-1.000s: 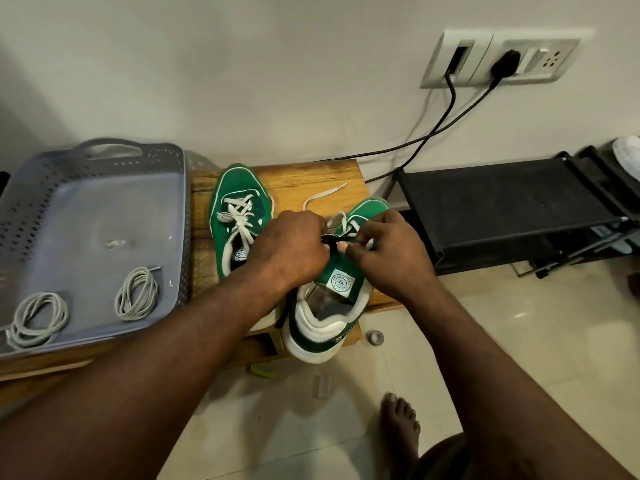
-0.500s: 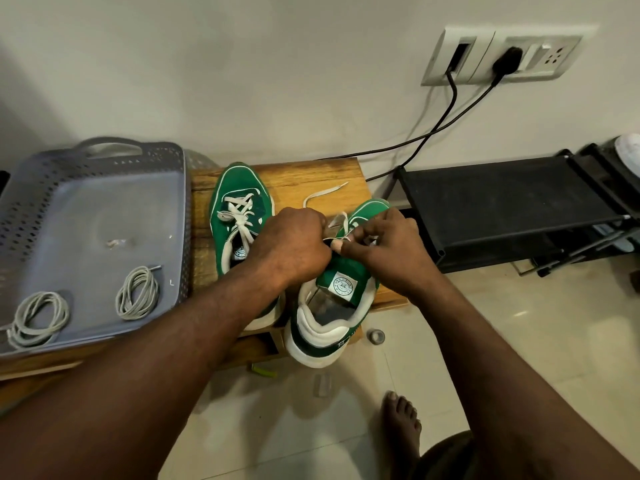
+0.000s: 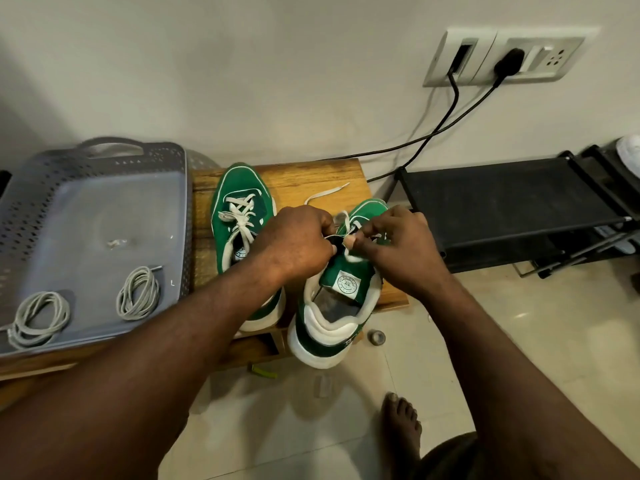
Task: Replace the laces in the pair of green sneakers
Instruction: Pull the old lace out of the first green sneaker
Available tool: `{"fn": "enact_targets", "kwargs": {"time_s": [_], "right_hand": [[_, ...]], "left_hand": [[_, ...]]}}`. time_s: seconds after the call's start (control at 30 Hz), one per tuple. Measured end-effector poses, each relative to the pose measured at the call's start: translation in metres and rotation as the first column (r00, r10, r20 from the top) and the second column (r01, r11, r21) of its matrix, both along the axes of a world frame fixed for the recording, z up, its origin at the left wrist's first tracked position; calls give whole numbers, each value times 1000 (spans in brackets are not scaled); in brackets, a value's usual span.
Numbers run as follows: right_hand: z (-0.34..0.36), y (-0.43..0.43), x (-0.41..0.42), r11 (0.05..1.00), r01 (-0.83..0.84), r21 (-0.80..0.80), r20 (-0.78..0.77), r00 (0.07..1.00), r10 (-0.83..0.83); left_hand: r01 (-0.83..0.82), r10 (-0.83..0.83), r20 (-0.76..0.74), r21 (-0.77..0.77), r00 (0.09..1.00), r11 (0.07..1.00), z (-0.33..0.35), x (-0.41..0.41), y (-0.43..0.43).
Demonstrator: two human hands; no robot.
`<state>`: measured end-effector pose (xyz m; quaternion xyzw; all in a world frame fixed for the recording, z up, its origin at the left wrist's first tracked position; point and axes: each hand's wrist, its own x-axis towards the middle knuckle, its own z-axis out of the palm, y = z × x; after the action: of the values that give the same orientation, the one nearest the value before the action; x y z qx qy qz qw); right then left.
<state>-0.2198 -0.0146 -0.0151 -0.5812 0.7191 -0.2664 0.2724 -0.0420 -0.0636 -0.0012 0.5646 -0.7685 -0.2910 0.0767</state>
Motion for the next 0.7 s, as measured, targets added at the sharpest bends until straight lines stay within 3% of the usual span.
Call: {"fn": "enact_targets", "kwargs": {"time_s": [0.03, 0.2, 0.23, 0.27, 0.3, 0.37, 0.4, 0.43, 0.47, 0.53, 0.6, 0.63, 0.67, 0.7], "right_hand": [[-2, 0, 2, 999, -40, 17, -113, 993, 42], [-5, -1, 11, 993, -103, 54, -221, 969, 113], [-2, -2, 10, 991, -128, 46, -171, 976, 134], [2, -1, 8, 984, -178, 8, -10, 984, 178], [7, 0, 4, 961, -266, -77, 241, 930, 277], [21, 7, -8, 872, -393, -292, 638, 600, 483], [27, 11, -13, 841, -423, -338, 721, 459, 520], [31, 14, -16, 838, -432, -334, 766, 394, 508], [32, 15, -18, 868, -401, -293, 792, 406, 456], [26, 14, -18, 960, -237, -148, 749, 607, 266], [15, 8, -12, 996, -76, -55, 402, 911, 92], [8, 4, -10, 998, -56, -29, 148, 987, 59], [3, 2, -8, 998, -68, 8, -56, 996, 69], [0, 2, -5, 993, -101, 65, -163, 980, 111]], "left_hand": [[-3, 3, -17, 11, 1000, 1000, 0, 0, 0], [-6, 6, -1, 0, 1000, 1000, 0, 1, 2], [-10, 10, 12, -10, 1000, 1000, 0, 1, 2], [-17, 18, 26, -20, 1000, 1000, 0, 1, 3], [-28, 29, 35, -30, 999, 999, 0, 1, 3], [-46, 48, 43, -46, 998, 998, 0, 3, 0], [-54, 56, 45, -47, 997, 997, 1, 5, -2], [-58, 59, 39, -40, 997, 998, 1, 6, -4], [-54, 55, 30, -23, 998, 998, 2, 7, -4], [-28, 28, 20, 13, 999, 1000, 2, 5, -4], [-21, 21, 14, 29, 1000, 999, 1, 2, -2], [-23, 23, 4, 33, 1000, 999, 2, 1, -1], [-24, 24, -5, 37, 1000, 999, 2, 0, -1], [-23, 23, -13, 44, 1000, 999, 2, 0, -2]]}}
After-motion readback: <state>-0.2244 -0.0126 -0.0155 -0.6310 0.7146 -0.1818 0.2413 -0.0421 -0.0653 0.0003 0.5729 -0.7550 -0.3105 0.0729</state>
